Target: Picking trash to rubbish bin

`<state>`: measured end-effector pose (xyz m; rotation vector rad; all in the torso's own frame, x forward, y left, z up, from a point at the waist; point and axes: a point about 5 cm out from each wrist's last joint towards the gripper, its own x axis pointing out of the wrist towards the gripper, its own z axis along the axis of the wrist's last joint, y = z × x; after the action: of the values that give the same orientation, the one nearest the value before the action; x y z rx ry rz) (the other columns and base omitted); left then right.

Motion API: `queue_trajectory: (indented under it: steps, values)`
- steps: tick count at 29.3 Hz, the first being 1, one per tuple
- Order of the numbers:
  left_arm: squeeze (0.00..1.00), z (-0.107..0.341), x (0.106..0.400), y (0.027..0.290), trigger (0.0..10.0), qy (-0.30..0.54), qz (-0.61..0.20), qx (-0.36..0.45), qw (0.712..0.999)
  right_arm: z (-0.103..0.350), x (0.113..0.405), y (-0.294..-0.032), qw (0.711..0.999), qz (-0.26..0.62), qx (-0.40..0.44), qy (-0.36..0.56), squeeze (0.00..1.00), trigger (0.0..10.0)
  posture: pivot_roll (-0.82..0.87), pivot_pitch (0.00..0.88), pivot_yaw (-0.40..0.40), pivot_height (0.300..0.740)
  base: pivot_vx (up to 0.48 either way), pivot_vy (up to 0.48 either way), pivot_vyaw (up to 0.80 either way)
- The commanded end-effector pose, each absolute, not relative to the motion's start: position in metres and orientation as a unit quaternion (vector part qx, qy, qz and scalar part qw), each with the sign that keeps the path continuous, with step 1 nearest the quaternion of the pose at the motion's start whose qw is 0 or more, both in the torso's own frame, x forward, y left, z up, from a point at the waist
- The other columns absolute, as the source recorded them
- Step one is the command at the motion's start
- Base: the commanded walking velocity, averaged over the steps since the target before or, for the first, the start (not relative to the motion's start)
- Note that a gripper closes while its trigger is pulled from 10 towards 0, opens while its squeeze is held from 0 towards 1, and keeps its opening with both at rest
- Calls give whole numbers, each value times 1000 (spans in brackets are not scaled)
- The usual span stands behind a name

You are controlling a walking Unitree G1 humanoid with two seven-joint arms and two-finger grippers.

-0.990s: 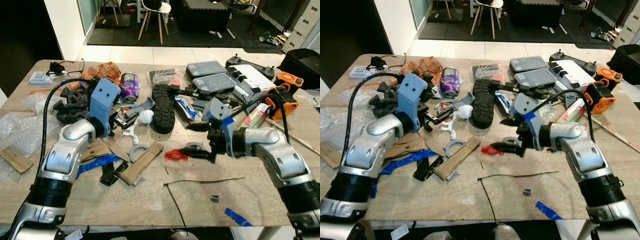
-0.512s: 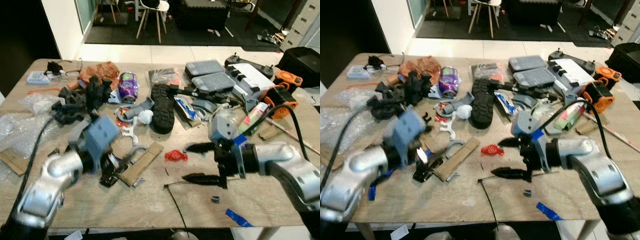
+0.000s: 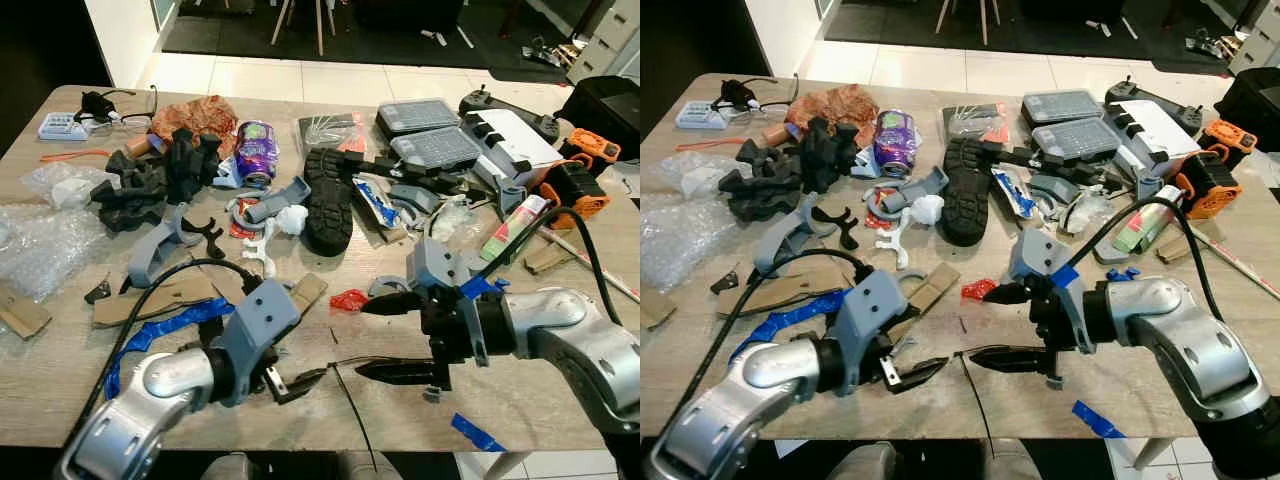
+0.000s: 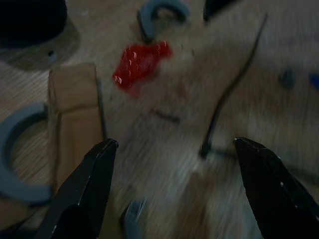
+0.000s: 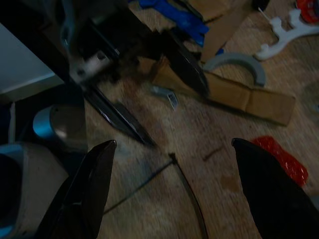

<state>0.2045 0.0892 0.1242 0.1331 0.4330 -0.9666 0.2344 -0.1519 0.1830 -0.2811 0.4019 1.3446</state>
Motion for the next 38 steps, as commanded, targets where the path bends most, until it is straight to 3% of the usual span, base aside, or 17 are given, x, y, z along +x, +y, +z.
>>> queue_trajectory:
  steps: [1,18,31,38]
  values:
    - [0,126,207,87,10000,212,-436,64,872,185,228,-146,745,628,-129,182,0,10000,-15,118,-47,740,0,0,0]
    - [0,128,231,107,10000,188,-316,196,909,188,195,-151,697,674,-105,220,0,10000,-46,167,-45,740,0,0,0]
    - [0,100,214,124,10000,323,-293,225,872,188,188,-157,705,658,-109,238,0,10000,-61,179,-46,740,0,0,0]
    - [0,95,209,126,10000,347,-292,225,863,185,185,-165,707,646,-125,261,0,10000,-68,185,-45,740,0,0,0]
